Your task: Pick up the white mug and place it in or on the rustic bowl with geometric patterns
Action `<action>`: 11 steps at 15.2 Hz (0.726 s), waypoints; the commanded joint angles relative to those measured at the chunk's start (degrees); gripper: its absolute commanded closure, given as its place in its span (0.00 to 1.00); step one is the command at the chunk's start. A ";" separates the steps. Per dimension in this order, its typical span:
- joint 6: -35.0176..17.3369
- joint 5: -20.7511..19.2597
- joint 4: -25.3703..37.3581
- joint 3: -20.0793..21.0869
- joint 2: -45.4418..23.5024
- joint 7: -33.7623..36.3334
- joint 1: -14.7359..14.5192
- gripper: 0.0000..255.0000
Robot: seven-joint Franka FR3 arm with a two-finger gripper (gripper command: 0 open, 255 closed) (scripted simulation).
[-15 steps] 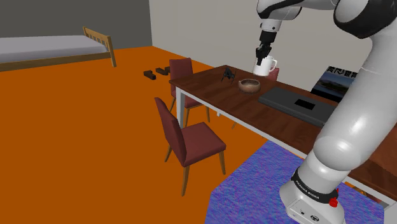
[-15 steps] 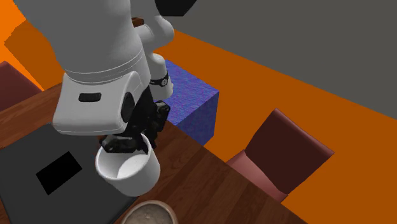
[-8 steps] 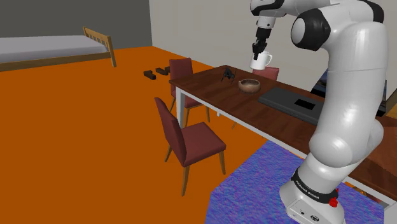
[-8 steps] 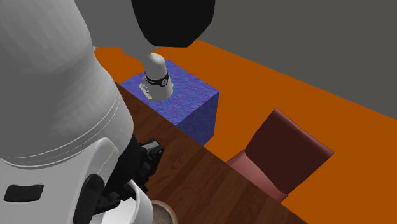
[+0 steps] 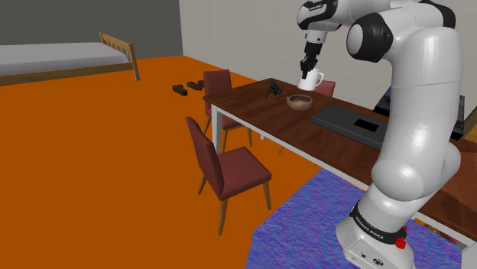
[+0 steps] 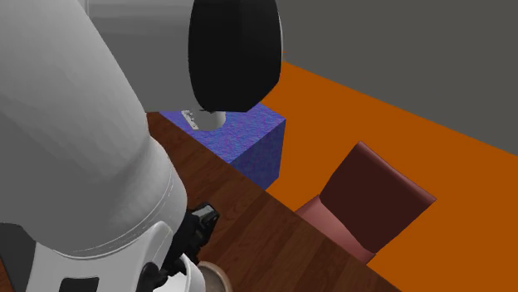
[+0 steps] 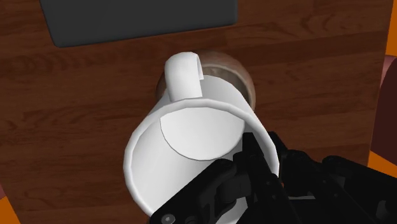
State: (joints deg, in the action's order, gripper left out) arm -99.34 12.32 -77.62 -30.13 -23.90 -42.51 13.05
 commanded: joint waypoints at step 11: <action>-8.12 0.42 -7.90 0.36 -0.31 -0.53 -0.90 1.00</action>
State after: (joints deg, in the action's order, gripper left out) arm -107.09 12.70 -85.24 -29.80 -24.18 -43.03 12.19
